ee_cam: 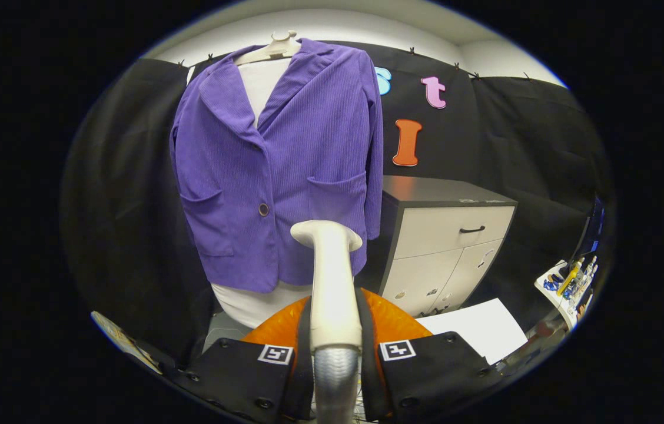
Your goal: Iron the clothes twice with a garment steamer, once on the left side and once on the right side.
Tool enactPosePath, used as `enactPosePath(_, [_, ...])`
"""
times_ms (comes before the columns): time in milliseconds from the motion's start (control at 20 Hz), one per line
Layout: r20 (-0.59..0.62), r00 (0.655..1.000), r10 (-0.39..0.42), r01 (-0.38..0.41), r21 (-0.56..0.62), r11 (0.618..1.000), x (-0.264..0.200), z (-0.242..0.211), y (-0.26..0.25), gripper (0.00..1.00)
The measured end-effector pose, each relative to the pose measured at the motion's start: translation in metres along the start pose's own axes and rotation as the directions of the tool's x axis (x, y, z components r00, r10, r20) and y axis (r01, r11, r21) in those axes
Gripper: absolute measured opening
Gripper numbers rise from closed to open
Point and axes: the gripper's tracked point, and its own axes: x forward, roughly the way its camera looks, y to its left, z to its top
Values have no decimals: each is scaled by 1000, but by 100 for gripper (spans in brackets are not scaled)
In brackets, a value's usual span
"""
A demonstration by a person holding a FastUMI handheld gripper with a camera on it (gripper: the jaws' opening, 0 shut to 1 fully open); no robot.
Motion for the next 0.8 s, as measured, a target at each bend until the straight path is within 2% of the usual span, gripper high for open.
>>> enactPosePath(350, [182,983,8,-12,25,1000,-23,83,10,40])
enactPosePath(800, [398,914,77,-84,0,996,-48,184,64,40])
